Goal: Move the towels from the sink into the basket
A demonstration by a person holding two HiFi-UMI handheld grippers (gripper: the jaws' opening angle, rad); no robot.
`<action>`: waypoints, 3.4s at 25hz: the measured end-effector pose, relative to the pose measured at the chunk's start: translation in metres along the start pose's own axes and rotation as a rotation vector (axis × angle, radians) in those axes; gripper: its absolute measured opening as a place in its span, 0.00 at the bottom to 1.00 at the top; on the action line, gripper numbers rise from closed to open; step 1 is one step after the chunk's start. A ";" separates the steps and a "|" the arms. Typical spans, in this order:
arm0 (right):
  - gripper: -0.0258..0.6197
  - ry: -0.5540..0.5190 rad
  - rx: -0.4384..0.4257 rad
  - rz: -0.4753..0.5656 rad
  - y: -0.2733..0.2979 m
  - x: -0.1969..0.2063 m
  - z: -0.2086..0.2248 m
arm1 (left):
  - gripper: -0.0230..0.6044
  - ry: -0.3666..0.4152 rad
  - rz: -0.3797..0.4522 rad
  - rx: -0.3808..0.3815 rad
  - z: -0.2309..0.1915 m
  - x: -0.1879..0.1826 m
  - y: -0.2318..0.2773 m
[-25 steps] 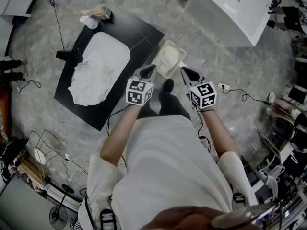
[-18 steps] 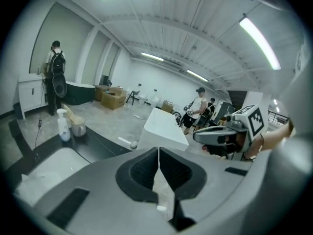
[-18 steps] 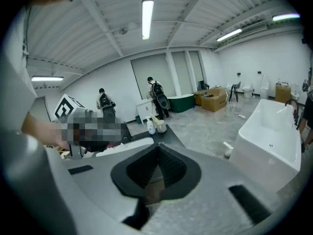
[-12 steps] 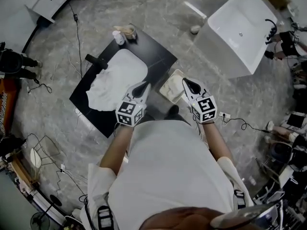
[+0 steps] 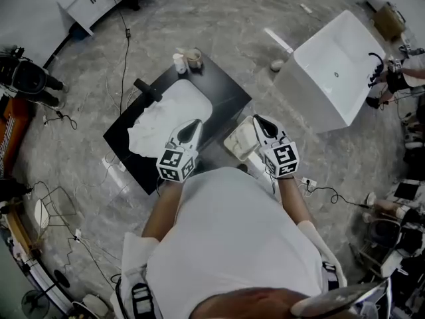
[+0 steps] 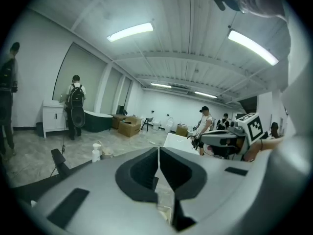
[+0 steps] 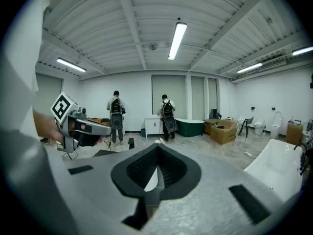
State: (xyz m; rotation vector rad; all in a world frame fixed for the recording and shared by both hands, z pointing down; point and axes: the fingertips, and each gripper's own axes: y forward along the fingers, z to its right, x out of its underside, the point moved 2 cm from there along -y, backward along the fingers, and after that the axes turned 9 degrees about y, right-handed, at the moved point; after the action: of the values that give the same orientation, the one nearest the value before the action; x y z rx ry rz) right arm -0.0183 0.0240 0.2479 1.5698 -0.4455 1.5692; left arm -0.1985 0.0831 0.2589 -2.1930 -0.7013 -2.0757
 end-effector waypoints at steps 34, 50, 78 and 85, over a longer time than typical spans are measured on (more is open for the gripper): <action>0.04 0.070 -0.221 -0.329 0.127 0.101 -0.102 | 0.41 -0.007 -0.606 -0.270 -0.187 0.276 -0.113; 0.04 0.150 -0.176 -0.443 0.158 0.154 -0.128 | 0.80 0.119 -0.978 -0.182 -0.267 0.419 -0.100; 0.04 0.180 -0.136 -0.509 0.166 0.212 -0.142 | 0.23 0.199 -1.032 -0.349 -0.300 0.431 -0.095; 0.04 0.147 -0.137 -0.478 0.152 0.193 -0.125 | 0.21 0.169 -0.917 -0.381 -0.279 0.380 -0.097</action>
State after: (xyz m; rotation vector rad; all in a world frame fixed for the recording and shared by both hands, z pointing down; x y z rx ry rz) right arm -0.1840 0.0915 0.4579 1.3241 -0.0812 1.2437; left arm -0.4934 0.1878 0.6245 -2.0048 -1.6422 -2.9616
